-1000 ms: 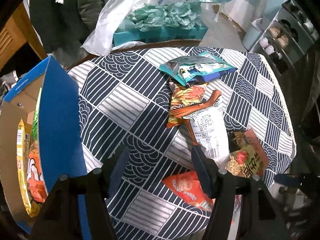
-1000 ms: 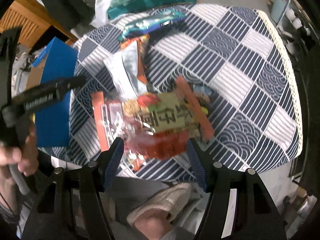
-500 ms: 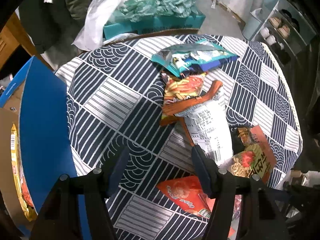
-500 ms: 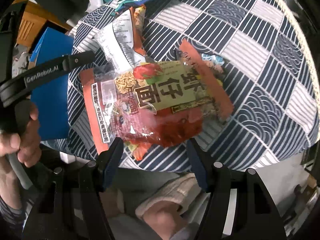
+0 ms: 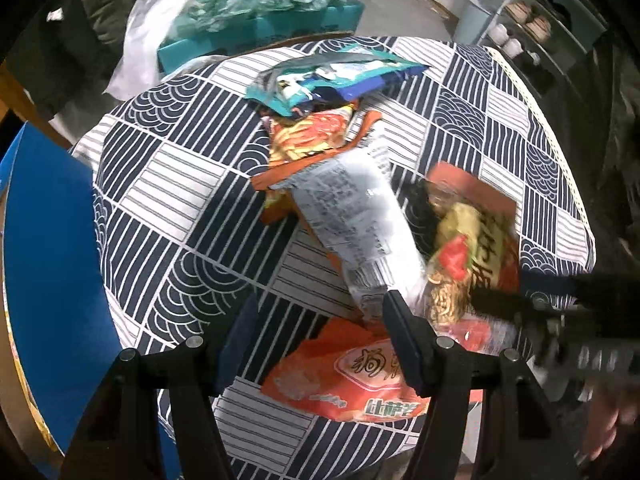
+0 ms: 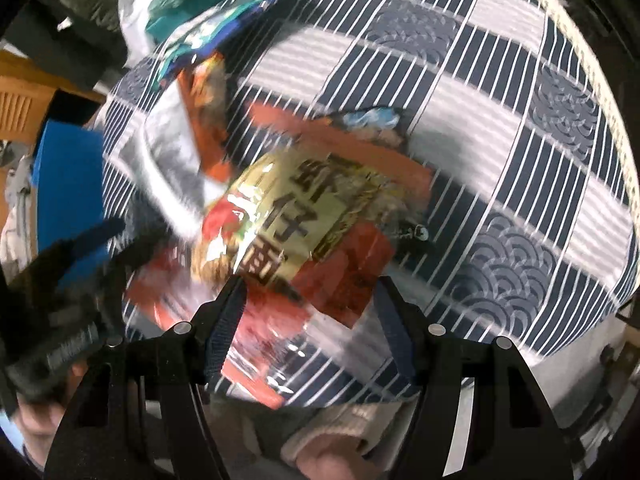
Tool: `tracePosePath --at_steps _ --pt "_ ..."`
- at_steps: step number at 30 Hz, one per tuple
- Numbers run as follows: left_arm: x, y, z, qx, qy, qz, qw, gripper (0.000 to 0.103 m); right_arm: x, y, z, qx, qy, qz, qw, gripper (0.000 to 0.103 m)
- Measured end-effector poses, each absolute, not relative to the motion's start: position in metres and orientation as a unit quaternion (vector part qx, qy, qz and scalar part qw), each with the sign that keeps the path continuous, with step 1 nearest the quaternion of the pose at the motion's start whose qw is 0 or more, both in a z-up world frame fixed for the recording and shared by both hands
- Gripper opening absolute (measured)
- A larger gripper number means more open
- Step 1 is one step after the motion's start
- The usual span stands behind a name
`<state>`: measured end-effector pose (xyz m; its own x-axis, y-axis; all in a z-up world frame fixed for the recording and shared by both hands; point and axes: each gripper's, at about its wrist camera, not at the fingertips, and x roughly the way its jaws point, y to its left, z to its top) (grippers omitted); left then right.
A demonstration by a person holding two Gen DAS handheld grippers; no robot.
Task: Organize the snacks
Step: 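Grasp the white printed bag with the left tool while the right tool grasps the shrimp noodle bag, then lift the white bag and shrimp noodle bag and carry them over the box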
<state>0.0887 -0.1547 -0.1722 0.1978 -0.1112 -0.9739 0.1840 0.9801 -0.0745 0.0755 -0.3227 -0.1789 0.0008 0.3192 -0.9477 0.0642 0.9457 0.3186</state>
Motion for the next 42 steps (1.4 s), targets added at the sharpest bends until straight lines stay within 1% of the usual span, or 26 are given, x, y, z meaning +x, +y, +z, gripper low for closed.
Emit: tracePosePath --at_steps 3,10,19,31,32,33,36,39,42 --pt "0.090 -0.154 -0.173 0.026 0.629 -0.091 0.772 0.066 0.089 -0.325 -0.180 0.127 0.697 0.085 0.700 0.066" --pt "0.097 -0.135 -0.179 -0.023 0.642 -0.073 0.762 0.066 0.106 -0.317 -0.182 0.119 0.693 0.070 0.707 0.068" --pt "0.099 -0.123 -0.182 -0.033 0.646 -0.064 0.760 0.066 0.125 -0.288 -0.192 0.094 0.694 0.065 0.711 0.069" --pt "0.104 -0.110 -0.188 -0.060 0.653 -0.060 0.752 0.068 0.139 -0.269 -0.202 0.094 0.692 0.076 0.712 0.069" --pt "0.105 -0.110 -0.188 -0.061 0.654 -0.061 0.752 0.068 0.138 -0.269 -0.201 0.093 0.689 0.082 0.714 0.062" --pt "0.105 -0.111 -0.188 -0.061 0.654 -0.061 0.752 0.068 0.137 -0.269 -0.200 0.094 0.688 0.090 0.714 0.051" --pt "0.106 -0.113 -0.188 -0.061 0.654 -0.061 0.752 0.068 0.133 -0.272 -0.199 0.103 0.687 0.102 0.712 0.032" --pt "0.108 -0.115 -0.186 -0.066 0.652 -0.061 0.753 0.068 0.128 -0.282 -0.196 0.116 0.684 0.104 0.713 0.021" --pt "0.110 -0.118 -0.185 -0.070 0.654 -0.060 0.751 0.068 0.125 -0.292 -0.191 0.126 0.680 0.105 0.715 0.018"
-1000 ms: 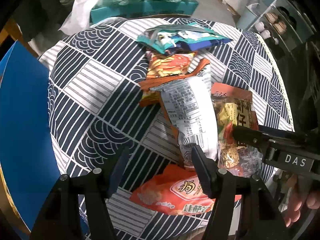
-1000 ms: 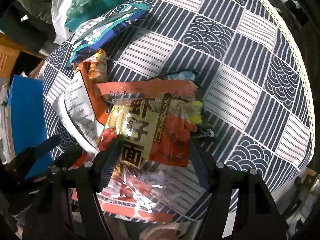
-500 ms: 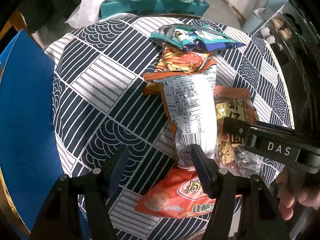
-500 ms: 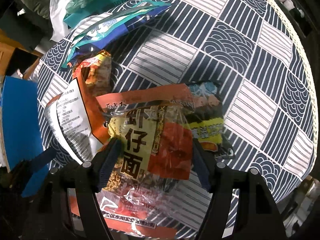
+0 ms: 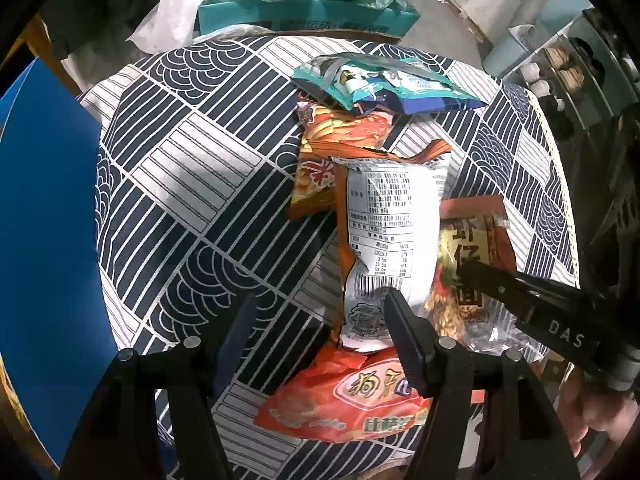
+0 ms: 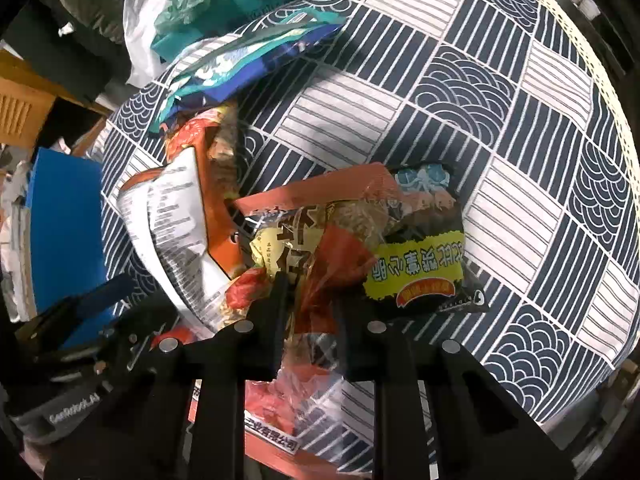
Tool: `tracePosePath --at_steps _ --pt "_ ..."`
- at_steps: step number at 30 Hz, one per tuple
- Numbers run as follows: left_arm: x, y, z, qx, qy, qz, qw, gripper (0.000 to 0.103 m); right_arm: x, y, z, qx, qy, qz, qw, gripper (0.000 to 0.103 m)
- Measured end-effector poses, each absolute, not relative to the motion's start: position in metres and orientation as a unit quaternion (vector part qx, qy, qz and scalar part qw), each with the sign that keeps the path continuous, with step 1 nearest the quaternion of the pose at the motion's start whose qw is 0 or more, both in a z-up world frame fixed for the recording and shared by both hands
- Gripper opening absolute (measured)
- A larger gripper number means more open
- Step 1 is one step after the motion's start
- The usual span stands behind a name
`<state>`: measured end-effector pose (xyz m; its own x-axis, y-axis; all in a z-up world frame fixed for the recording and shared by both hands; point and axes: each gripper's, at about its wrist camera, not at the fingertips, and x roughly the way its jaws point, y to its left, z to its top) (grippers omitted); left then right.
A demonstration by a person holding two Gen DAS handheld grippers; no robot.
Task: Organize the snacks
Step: 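Lift the white bag and shrimp noodle bag and carry them over the box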
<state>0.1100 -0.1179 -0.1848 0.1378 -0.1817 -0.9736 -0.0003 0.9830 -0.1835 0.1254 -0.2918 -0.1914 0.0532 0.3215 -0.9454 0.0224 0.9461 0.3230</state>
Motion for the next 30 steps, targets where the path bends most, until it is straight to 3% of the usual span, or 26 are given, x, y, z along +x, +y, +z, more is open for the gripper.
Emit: tracePosePath --at_steps 3,6,20,21,23,26,30 --pt "0.109 -0.120 -0.182 -0.089 0.658 -0.070 0.745 0.068 0.123 -0.300 -0.186 0.142 0.674 0.106 0.717 0.015" --pt "0.110 -0.125 -0.179 -0.102 0.656 -0.073 0.744 0.077 0.122 -0.308 -0.177 0.146 0.664 0.106 0.726 0.013" --pt "0.130 -0.159 -0.197 -0.065 0.660 -0.045 0.747 0.077 0.112 -0.325 -0.152 0.106 0.631 0.107 0.761 0.013" --pt "0.130 -0.161 -0.198 -0.063 0.659 -0.045 0.748 0.075 0.112 -0.325 -0.150 0.104 0.630 0.106 0.762 0.013" --pt "0.132 -0.164 -0.200 -0.055 0.657 -0.047 0.750 0.047 0.112 -0.326 -0.149 0.101 0.627 0.104 0.766 0.013" --pt "0.132 -0.161 -0.202 -0.062 0.657 -0.050 0.750 0.036 0.112 -0.330 -0.148 0.102 0.624 0.102 0.768 0.013" --pt "0.128 -0.157 -0.194 -0.056 0.651 -0.056 0.755 0.033 0.113 -0.332 -0.145 0.105 0.621 0.102 0.770 0.013"
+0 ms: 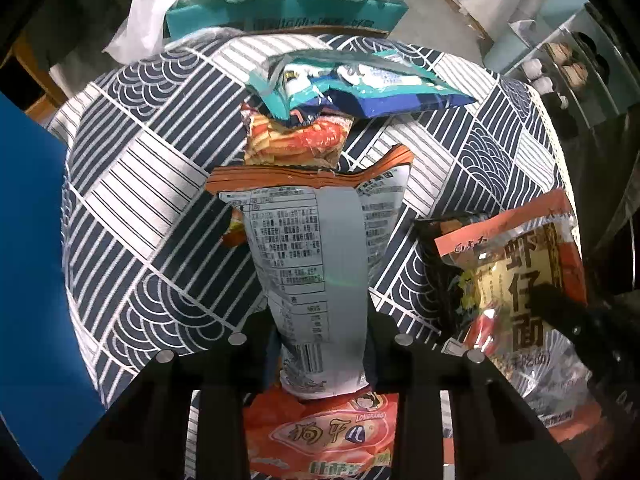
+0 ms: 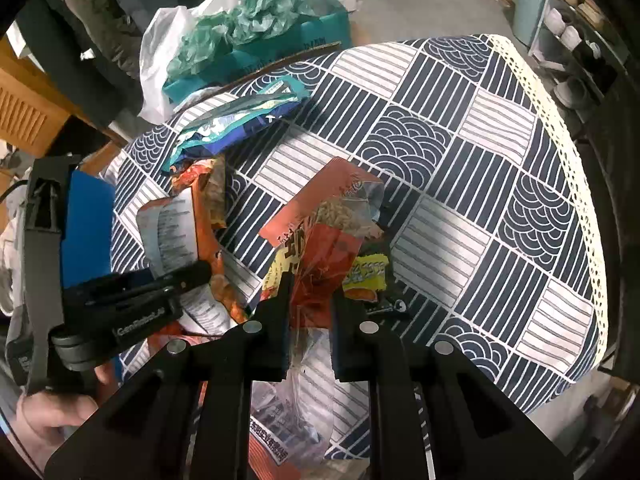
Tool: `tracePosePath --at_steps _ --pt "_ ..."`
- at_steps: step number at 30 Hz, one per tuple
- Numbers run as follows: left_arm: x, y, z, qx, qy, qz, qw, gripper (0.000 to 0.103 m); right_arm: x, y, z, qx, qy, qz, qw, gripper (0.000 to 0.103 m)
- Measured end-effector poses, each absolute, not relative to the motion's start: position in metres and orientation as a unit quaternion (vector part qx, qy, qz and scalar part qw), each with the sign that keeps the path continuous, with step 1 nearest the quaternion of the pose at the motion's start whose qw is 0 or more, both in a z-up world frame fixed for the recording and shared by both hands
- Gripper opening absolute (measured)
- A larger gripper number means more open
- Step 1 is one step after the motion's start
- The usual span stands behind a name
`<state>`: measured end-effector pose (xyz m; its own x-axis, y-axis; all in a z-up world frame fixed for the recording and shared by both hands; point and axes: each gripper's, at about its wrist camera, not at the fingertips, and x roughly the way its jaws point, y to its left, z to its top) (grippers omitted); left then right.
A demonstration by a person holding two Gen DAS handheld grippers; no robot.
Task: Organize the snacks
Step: 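Lift the white bag and shrimp noodle bag and carry them over the box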
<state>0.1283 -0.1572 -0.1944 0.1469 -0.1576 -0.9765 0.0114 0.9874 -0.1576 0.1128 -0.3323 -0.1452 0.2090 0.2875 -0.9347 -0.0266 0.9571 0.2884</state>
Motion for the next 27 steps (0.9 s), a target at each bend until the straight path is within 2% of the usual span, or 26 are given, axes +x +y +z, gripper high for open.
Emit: tracePosePath --at_steps 27 --pt "0.102 -0.098 -0.096 -0.095 0.570 -0.064 0.814 0.033 0.106 -0.317 -0.086 0.111 0.572 0.128 0.803 0.013"
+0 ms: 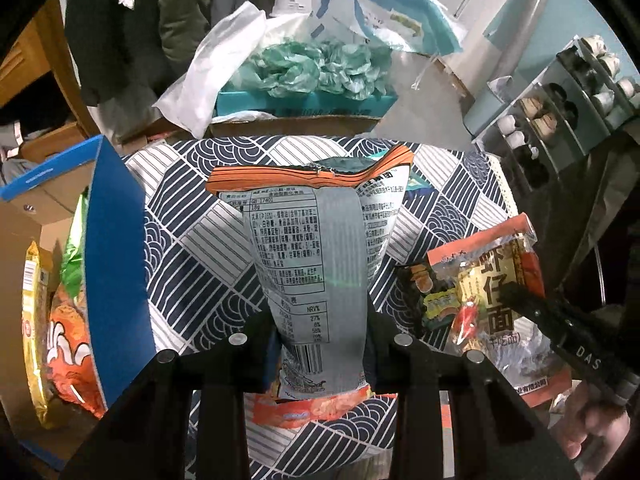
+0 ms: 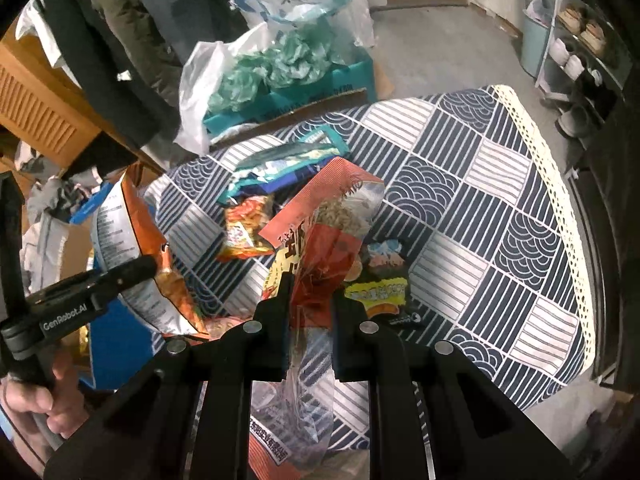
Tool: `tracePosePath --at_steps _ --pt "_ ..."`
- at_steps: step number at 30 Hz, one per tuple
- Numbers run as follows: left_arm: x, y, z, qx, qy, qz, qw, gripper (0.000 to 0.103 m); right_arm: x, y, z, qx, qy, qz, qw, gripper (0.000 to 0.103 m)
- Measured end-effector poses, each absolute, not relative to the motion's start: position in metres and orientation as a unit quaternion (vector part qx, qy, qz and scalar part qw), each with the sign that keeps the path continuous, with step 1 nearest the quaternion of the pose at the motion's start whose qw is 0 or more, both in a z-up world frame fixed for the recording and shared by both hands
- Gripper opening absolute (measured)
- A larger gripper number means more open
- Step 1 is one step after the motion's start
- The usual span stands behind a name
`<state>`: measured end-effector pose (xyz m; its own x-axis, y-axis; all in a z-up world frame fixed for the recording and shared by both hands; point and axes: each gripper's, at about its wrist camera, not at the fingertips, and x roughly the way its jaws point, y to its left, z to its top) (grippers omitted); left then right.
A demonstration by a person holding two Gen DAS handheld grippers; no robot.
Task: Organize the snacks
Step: 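Lift the white bag and shrimp noodle bag and carry them over the box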
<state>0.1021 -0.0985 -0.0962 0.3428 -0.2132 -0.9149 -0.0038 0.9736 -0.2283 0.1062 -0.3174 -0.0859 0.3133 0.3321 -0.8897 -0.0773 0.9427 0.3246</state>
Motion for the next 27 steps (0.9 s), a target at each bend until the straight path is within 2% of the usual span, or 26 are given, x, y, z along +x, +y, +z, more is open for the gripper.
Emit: tracePosePath --at_steps 27 --pt "0.051 -0.017 -0.035 -0.124 0.516 -0.035 0.847 0.033 0.101 -0.231 -0.028 0.083 0.537 0.201 0.815 0.013"
